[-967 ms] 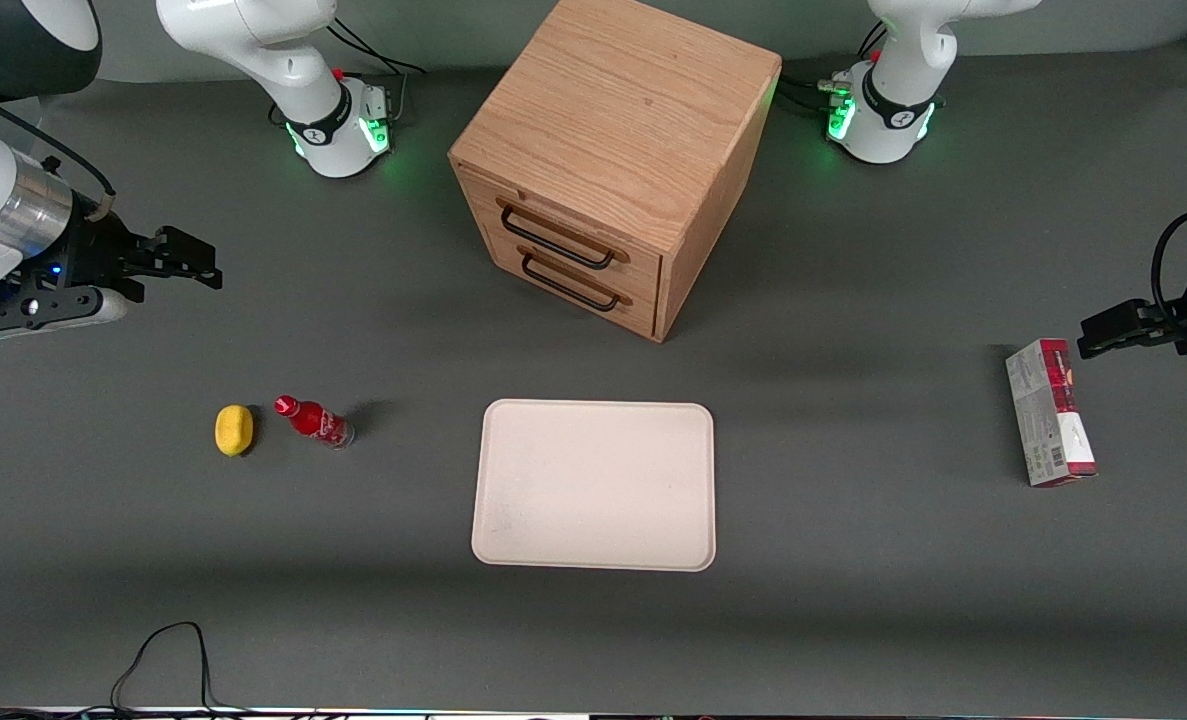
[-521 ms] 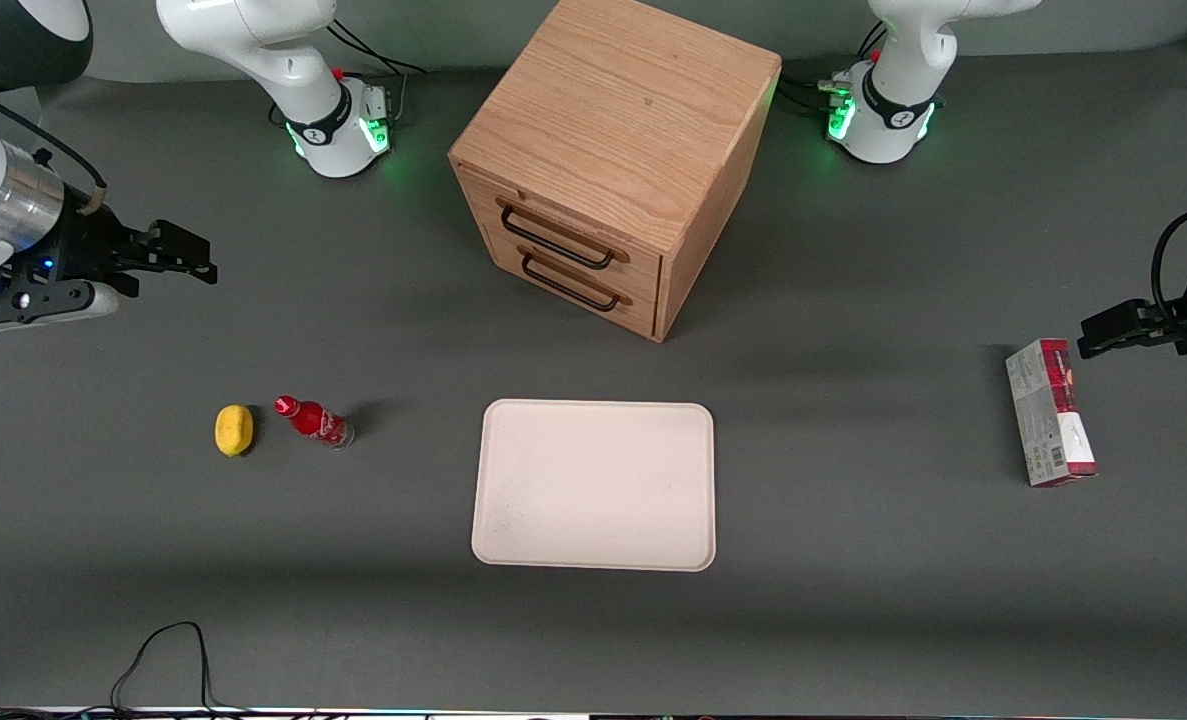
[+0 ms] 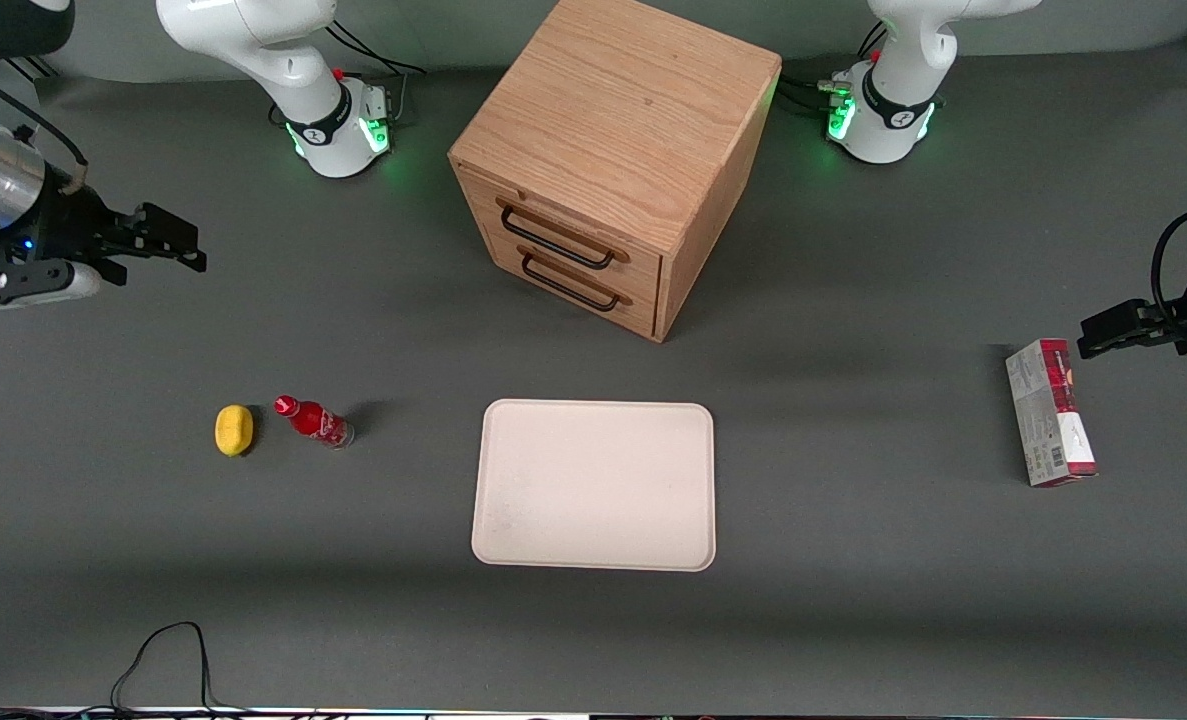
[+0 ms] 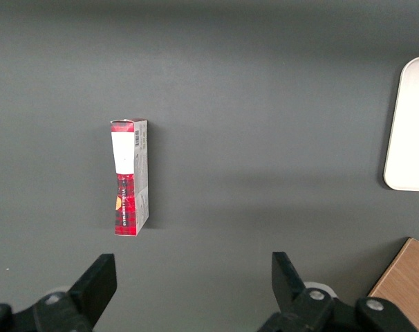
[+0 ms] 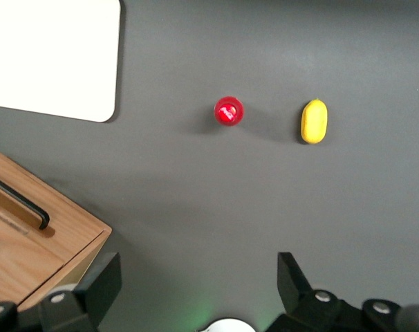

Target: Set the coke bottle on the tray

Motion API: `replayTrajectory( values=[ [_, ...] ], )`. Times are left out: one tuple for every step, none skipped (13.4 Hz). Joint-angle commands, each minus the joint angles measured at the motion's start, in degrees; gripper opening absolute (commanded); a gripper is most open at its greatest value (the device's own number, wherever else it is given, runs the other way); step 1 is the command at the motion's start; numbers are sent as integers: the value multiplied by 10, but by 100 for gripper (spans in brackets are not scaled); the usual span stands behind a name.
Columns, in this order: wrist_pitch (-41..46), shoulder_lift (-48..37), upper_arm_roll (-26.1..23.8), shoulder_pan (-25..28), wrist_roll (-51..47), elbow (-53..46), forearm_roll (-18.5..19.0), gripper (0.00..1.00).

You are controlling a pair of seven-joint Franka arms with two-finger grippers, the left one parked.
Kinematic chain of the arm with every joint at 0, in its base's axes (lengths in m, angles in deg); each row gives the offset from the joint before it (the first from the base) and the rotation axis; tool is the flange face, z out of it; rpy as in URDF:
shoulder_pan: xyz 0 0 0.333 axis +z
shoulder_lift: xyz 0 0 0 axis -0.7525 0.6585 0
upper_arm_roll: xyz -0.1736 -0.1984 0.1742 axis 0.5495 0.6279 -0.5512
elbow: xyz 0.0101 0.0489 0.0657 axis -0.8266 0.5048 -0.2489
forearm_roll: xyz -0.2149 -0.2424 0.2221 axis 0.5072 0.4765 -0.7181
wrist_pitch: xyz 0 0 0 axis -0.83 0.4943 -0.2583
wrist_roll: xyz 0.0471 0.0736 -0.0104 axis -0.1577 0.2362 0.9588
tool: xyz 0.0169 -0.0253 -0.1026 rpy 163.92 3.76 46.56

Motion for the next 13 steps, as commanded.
replayTrajectory(
  values=[
    [4, -85, 0, 5, 8, 74, -2, 100],
    [1, -101, 1, 6, 9, 93, 0, 100],
    [0, -101, 0, 6, 8, 94, 11, 100],
    [-4, -98, 1, 5, 9, 93, 16, 100],
    [-13, -95, 2, 5, 9, 95, 16, 100],
    [-26, -90, 2, 4, 9, 96, 16, 100],
    [-44, -80, 3, 4, 9, 97, 16, 100],
    [-61, -67, 4, 3, 12, 100, 16, 100],
    [-83, -54, 5, 2, 12, 112, 16, 100],
    [-120, -51, 5, 2, 12, 140, 16, 100],
    [-166, -53, 5, 3, 12, 181, 16, 100],
    [-222, -54, 5, 3, 12, 229, 16, 100],
    [-265, -49, 5, 2, 12, 257, 16, 100]
  ],
)
